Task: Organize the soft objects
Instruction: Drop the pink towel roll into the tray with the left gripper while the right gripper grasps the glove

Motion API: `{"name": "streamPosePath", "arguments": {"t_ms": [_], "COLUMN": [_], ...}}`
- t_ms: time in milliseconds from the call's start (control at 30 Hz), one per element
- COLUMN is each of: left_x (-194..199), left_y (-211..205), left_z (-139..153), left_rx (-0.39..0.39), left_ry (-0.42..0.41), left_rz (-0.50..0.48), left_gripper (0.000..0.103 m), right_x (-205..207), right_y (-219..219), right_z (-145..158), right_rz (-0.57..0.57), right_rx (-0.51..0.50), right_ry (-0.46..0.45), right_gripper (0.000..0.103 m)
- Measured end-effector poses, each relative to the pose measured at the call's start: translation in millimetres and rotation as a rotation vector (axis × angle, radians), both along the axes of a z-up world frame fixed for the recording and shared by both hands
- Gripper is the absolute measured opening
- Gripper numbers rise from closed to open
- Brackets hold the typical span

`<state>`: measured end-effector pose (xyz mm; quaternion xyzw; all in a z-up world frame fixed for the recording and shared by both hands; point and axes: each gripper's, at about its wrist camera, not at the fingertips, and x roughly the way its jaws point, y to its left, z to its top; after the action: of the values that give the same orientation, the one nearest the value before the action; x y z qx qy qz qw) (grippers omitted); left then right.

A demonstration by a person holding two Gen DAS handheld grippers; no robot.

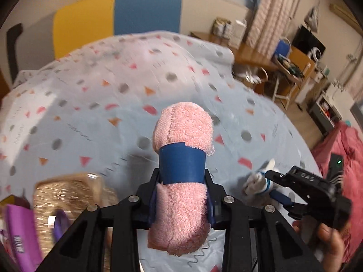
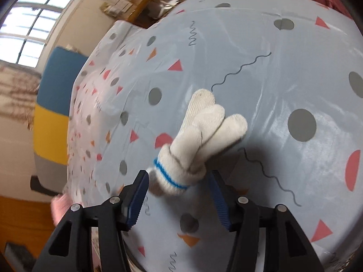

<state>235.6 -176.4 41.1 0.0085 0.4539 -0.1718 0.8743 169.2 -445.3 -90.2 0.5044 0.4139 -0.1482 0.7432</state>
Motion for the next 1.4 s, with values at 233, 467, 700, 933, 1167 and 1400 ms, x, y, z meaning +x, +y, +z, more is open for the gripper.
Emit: {"name": "streamPosePath", "arguments": {"t_ms": [233, 467, 700, 933, 1167, 1400], "left_x": [-2.5, -17.7, -45.9, -80.8, -119.0, -146.2], "left_y": [65.3, 146.5, 223.7, 271.4, 296.5, 309.9], "left_z": [42.8, 66.0, 63.1, 50.0, 35.8, 19.2], "left_rx": [-0.041, -0.084, -0.097, -0.079, -0.054, -0.037], "left_ry": [-0.063, -0.104, -0.128, -0.161, -0.197, -0.19], "left_rz": [0.12, 0.245, 0.377, 0.473, 0.516, 0.521], "left_gripper": [0.034, 0.035, 0.035, 0.035, 0.035, 0.035], "right_x": [35.0, 55.5, 71.2, 71.6, 68.1, 61.1], "right_y": [9.9, 38.8, 95.6, 140.3, 130.7, 132.4], "right_z": [-7.7, -2.8, 1.2, -1.4, -6.8, -6.1], "right_rz": [0.014, 0.204, 0.493, 0.682, 0.644, 0.648], "right_rx": [-0.089, -0.307, -0.412, -0.499, -0.447, -0.48], "right_ry": [0.045, 0.089, 0.07, 0.072, 0.071, 0.067], "right_gripper": [0.056, 0.051, 0.048, 0.048, 0.048, 0.05]}}
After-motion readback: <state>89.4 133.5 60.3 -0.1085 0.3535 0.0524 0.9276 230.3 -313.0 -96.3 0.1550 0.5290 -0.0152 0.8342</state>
